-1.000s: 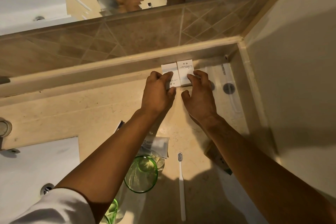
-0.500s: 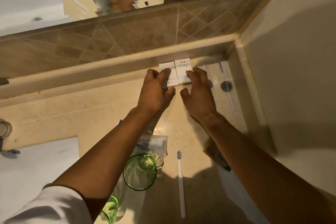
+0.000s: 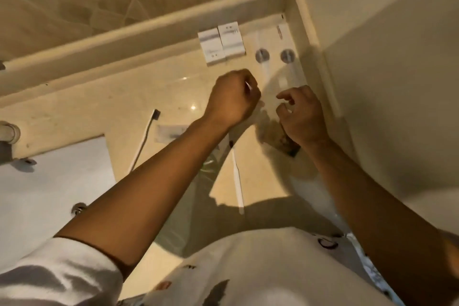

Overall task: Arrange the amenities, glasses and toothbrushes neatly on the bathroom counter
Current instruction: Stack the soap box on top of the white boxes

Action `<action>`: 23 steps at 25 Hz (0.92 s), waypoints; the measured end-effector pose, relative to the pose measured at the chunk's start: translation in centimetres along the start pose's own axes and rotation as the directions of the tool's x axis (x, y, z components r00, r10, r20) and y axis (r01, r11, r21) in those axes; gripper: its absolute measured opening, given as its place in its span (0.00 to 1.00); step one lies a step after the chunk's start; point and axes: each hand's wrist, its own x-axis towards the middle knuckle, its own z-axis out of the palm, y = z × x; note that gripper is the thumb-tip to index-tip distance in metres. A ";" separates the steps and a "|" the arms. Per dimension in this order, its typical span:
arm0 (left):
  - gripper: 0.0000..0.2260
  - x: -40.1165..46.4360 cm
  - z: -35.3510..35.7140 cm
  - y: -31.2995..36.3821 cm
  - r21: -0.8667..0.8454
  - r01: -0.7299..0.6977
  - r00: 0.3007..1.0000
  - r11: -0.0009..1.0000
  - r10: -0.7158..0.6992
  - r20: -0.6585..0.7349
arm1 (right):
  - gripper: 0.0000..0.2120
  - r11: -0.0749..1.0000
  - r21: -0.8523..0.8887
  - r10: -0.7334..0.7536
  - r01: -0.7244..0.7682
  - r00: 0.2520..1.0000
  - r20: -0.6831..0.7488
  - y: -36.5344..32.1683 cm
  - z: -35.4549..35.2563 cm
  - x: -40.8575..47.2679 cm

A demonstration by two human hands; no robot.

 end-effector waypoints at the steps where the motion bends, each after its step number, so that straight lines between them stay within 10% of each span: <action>1: 0.10 -1.1 1.6 0.5 -0.001 0.033 0.996 0.999 -0.033 0.086 | 0.10 0.999 -0.014 0.030 -0.030 0.999 0.013 0.9 -0.5 -1.3; 7: 0.17 -5.8 8.3 0.5 -0.017 0.229 0.958 0.973 -0.222 0.182 | 0.23 0.950 -0.189 0.270 -0.249 0.958 0.096 4.6 -0.6 -7.8; 13: 0.14 -6.6 9.5 1.5 -0.079 0.251 0.961 0.965 -0.238 0.143 | 0.18 0.901 0.160 0.390 -0.403 0.915 0.106 5.0 1.4 -9.0; 23: 0.16 1.5 0.9 -1.1 -0.189 0.390 0.914 0.901 -0.403 -0.039 | 0.26 0.960 0.240 0.162 -0.146 0.986 -0.050 -2.9 1.5 1.7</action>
